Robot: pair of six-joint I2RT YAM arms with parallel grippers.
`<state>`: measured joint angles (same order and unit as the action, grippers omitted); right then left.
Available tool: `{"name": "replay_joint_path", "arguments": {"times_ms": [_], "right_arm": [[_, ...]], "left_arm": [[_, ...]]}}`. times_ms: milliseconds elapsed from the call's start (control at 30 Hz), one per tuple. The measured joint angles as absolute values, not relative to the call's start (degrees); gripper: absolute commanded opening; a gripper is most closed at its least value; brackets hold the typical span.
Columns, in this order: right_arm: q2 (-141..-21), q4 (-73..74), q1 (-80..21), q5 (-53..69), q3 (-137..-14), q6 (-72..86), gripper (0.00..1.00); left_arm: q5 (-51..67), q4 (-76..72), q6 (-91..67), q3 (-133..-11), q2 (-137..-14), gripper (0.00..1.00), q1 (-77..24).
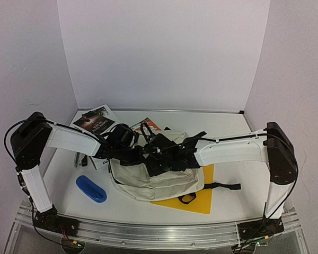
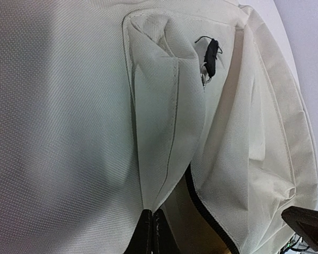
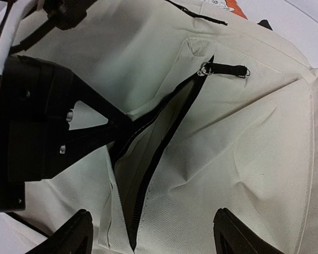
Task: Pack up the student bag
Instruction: Unzip the student bag at the center of the board.
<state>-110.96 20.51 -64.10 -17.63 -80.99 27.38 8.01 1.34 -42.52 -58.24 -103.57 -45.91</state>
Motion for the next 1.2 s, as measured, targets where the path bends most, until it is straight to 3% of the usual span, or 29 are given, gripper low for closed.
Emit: {"name": "replay_joint_path", "arguments": {"times_ms": [267, 367, 500, 867, 1067, 1200], "right_arm": [[-117.4, 29.0, -64.6, -25.4, -87.5, 28.2, 0.78], [-118.9, 31.6, -64.6, -27.2, -88.3, 28.9, 0.72], [-119.0, 32.7, -64.7, -29.1, -88.7, 30.4, 0.54], [-115.5, 34.0, -64.9, -36.8, -87.2, 37.8, 0.52], [-111.5, 33.3, -64.9, -37.7, -85.2, 40.3, 0.39], [-111.4, 32.1, -64.5, -36.6, -84.1, 40.6, 0.41]], "left_arm": [[8.3, -0.3, -43.4, -57.6, -103.5, 0.0, -45.9], [8.4, -0.6, -43.4, -57.3, -103.1, 0.0, -45.9], [8.4, -0.7, -43.4, -57.2, -103.1, 0.0, -45.9], [8.4, -2.3, -43.6, -56.4, -103.0, 0.0, -45.9], [8.4, -3.2, -43.9, -56.1, -103.0, 0.0, -46.0], [8.5, -3.5, -44.1, -56.1, -103.0, 0.0, -46.0]]}}
